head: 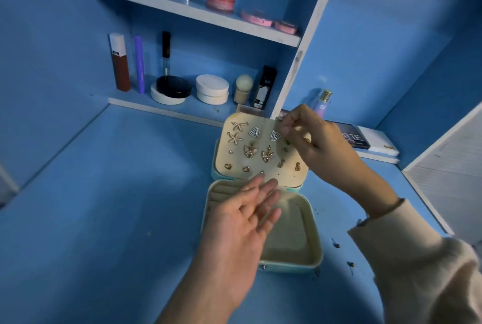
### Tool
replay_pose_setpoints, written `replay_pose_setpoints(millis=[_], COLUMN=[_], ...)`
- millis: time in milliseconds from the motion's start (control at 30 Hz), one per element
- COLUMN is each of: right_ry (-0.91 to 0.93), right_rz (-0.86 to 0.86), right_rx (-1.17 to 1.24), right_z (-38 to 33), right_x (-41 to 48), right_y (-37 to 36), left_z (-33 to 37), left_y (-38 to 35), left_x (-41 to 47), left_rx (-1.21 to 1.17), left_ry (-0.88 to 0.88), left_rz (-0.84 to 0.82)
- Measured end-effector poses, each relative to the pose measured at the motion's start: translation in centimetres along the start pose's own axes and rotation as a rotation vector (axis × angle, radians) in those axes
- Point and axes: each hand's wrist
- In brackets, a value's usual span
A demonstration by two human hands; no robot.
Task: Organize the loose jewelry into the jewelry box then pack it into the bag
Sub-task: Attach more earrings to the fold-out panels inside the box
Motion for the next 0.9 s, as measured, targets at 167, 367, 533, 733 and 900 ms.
replay_pose_setpoints(millis=[167,367,533,733,900], right_ry=[0.012,0.035,0.065,0.078,0.074], right_rz=[-0.004,-0.008,0.004,-0.015,-0.090], right_rx=[0.007,-0.022,-0.027,-0.015,0.024], right_z=[-0.4,-1.0,-1.3,-1.5,-1.7], right_x=[-0.8,-2.1,-3.3,-5.5,-7.7], right_y=[0.4,1.1,1.5,2.1,2.6], left_z=[-0.6,-0.6,-0.5,-0.3,-0.9], left_y=[-0.4,-0.5,0.0,0.2,0.1], left_x=[0.6,1.3,1.4,1.2,0.8], left_rx=[-0.205,-0.276,-0.307,-0.274,-0.225], left_ry=[0.039,0.046,0.061,0.049,-0.005], left_rz=[0.089,0.118,0.088,0.070,0.088])
Point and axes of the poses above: each hand's wrist, its own x-axis towards the middle knuckle, its own y-axis out of the back of the hand, z = x × y, and after that the axes turned 9 degrees about -y, right-handed
